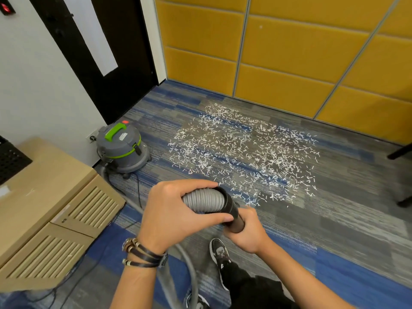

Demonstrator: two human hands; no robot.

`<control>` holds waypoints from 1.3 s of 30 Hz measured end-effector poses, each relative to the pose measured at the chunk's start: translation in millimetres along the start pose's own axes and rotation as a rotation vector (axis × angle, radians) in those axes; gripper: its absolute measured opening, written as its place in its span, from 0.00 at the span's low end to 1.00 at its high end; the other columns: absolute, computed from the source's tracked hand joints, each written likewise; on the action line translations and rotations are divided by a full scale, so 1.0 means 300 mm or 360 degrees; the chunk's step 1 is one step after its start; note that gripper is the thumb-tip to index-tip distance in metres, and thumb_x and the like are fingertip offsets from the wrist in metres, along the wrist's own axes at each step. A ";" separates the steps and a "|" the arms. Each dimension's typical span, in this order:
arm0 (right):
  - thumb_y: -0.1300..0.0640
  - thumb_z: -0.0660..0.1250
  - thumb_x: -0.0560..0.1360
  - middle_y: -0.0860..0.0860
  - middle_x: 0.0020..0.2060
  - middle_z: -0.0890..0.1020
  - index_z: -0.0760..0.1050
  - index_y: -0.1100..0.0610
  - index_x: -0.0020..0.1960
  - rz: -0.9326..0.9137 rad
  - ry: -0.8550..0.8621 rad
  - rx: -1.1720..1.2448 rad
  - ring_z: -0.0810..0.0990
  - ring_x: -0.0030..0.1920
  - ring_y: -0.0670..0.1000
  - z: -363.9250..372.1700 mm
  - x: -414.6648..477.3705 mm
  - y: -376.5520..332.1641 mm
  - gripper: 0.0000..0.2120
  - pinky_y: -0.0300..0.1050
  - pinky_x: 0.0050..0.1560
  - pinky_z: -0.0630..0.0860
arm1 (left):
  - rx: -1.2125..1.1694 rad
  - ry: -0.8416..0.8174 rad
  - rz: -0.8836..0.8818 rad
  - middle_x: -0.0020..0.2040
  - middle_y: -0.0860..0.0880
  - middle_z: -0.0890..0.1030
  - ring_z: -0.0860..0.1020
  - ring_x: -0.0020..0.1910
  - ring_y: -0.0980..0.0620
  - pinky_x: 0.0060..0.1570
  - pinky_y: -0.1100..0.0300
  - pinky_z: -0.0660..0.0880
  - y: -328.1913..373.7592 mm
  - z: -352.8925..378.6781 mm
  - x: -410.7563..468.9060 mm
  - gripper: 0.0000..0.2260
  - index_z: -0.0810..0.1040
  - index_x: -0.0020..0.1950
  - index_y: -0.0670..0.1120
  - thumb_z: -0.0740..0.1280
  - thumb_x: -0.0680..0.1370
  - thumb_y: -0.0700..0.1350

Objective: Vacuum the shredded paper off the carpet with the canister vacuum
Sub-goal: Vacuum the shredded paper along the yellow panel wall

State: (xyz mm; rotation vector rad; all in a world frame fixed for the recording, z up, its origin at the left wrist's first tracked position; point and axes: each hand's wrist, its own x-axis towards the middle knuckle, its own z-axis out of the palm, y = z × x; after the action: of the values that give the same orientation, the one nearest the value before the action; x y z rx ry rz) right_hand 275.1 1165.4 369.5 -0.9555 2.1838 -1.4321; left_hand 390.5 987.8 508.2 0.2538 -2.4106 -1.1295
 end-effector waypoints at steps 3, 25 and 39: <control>0.63 0.68 0.62 0.45 0.26 0.65 0.68 0.44 0.31 -0.0042 0.0007 -0.0093 0.61 0.28 0.44 -0.015 -0.002 -0.009 0.16 0.41 0.30 0.59 | 0.0051 0.0160 0.0007 0.50 0.64 0.87 0.84 0.50 0.67 0.54 0.60 0.81 0.017 0.012 -0.051 0.24 0.88 0.55 0.58 0.81 0.63 0.67; 0.58 0.69 0.63 0.48 0.25 0.67 0.70 0.50 0.32 -0.0094 -0.0098 0.0008 0.62 0.29 0.44 -0.393 -0.149 0.145 0.08 0.46 0.30 0.60 | 0.0302 0.0218 0.0095 0.48 0.63 0.86 0.83 0.46 0.65 0.50 0.61 0.81 0.325 0.361 -0.055 0.24 0.88 0.56 0.57 0.82 0.65 0.67; 0.59 0.71 0.63 0.45 0.24 0.65 0.64 0.47 0.32 -0.0243 -0.0152 -0.0065 0.60 0.25 0.46 -0.792 -0.327 0.339 0.16 0.39 0.29 0.58 | 0.0224 0.0235 0.0099 0.51 0.58 0.87 0.86 0.48 0.61 0.50 0.58 0.82 0.578 0.719 -0.080 0.25 0.88 0.56 0.50 0.84 0.65 0.62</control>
State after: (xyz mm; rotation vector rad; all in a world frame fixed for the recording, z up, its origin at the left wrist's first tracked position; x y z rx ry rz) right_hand 162.7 1417.9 371.4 -1.2032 2.1175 -1.3814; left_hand 312.4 1254.2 512.9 0.2944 -2.3523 -0.8831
